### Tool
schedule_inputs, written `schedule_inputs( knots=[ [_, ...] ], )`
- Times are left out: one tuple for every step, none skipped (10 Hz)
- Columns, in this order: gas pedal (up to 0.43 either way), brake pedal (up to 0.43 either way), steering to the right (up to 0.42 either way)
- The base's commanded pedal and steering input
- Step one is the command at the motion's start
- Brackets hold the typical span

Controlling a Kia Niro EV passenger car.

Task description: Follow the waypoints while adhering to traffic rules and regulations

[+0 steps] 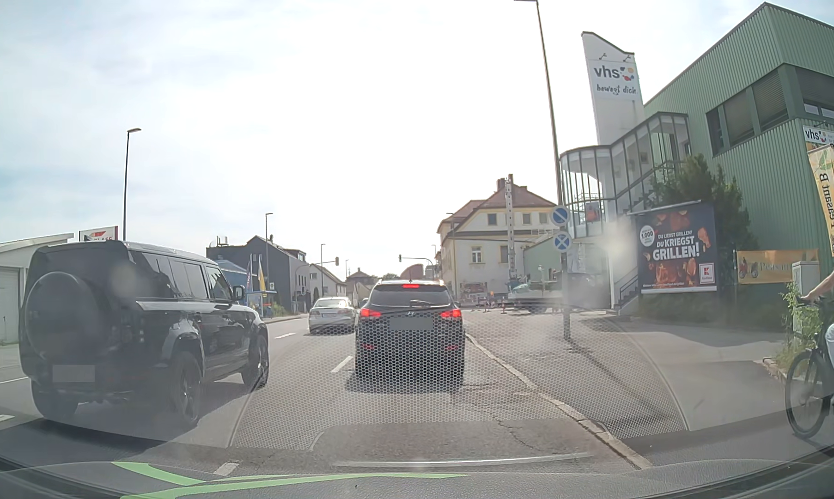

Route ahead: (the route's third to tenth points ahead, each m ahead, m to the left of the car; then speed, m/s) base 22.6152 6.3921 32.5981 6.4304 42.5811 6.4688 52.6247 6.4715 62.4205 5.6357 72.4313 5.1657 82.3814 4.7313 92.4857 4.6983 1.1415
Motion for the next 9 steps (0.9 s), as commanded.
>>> schedule_inputs(
  knots=[
    [0.047, 0.000, -0.019],
    [0.047, 0.000, -0.019],
    [0.047, 0.000, -0.019],
    [0.047, 0.000, -0.019],
    [0.047, 0.000, -0.019],
    [0.047, 0.000, -0.019],
    [0.047, 0.000, -0.019],
    [0.047, 0.000, -0.019],
    [0.047, 0.000, -0.018]
  ],
)
